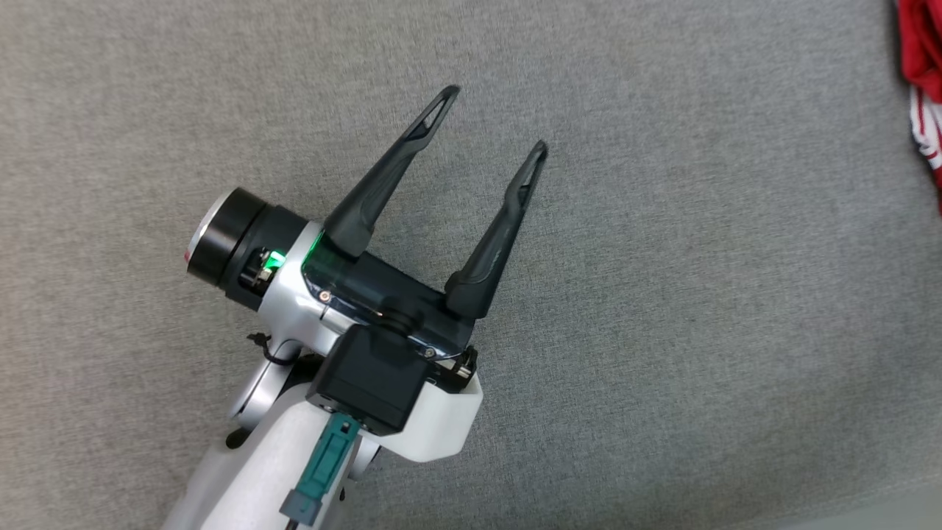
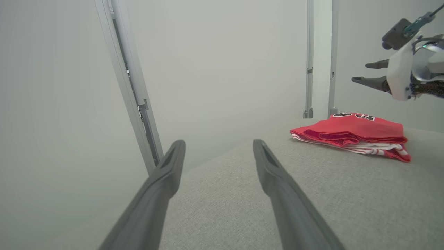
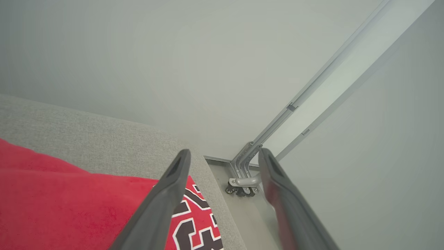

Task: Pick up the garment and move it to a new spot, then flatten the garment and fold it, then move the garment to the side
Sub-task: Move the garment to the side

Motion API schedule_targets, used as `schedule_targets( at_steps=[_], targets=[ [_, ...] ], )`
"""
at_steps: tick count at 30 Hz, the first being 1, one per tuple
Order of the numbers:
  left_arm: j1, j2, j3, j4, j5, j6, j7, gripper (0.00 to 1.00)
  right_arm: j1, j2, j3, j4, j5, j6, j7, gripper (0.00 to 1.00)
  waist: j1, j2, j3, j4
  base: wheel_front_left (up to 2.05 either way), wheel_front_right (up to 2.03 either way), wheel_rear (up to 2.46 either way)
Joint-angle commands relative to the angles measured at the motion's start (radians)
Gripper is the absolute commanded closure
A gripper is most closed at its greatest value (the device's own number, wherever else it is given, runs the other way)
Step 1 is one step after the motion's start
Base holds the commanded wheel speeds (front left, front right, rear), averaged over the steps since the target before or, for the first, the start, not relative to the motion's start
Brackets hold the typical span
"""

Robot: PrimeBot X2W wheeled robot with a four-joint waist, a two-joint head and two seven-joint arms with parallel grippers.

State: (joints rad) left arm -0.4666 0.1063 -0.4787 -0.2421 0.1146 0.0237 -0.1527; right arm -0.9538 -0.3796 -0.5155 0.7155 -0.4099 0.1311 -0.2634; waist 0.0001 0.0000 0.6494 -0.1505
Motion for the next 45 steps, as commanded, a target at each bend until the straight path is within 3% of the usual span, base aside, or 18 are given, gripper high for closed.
schedule_targets(
  at_steps=[1,4,15,21,26,32,45],
  targets=[
    [0.020,0.000,0.009,0.010,-0.013,0.014,-0.009,0.00,0.015,0.025,0.016,-0.013,0.001,0.000,-0.002,0.00,-0.0001,0.0000,-0.042,0.007,0.00,0.00,0.00],
    [0.054,-0.002,0.027,0.030,-0.034,0.035,-0.020,0.00,0.037,0.076,0.067,-0.006,0.050,0.000,-0.002,0.00,-0.0001,0.0000,-0.093,0.019,0.00,0.00,0.00],
    [0.203,-0.019,0.132,0.192,-0.210,0.098,-0.082,0.00,0.132,0.164,0.374,0.084,0.326,-0.001,-0.002,0.00,-0.0001,0.0000,-0.296,0.071,0.00,0.00,0.00],
    [0.260,-0.027,0.182,0.272,-0.270,0.122,-0.103,0.00,0.212,0.197,0.501,0.031,0.451,-0.001,-0.002,0.00,-0.0001,0.0000,-0.386,0.096,0.00,0.00,0.00],
    [0.316,-0.034,0.229,0.338,-0.317,0.138,-0.112,0.00,0.341,0.224,0.603,-0.108,0.563,0.000,-0.002,0.00,-0.0001,0.0000,-0.478,0.114,0.00,0.00,0.00],
    [0.365,-0.039,0.269,0.350,-0.333,0.136,-0.112,0.00,0.479,0.239,0.660,-0.211,0.609,0.000,-0.002,0.00,-0.0001,0.0000,-0.558,0.128,0.00,0.00,0.00],
    [0.513,-0.049,0.320,0.285,-0.311,0.102,-0.113,0.00,0.739,0.281,0.683,-0.431,0.566,0.000,-0.002,0.00,-0.0001,0.0000,-0.662,0.152,0.00,0.00,0.00]
  ],
)
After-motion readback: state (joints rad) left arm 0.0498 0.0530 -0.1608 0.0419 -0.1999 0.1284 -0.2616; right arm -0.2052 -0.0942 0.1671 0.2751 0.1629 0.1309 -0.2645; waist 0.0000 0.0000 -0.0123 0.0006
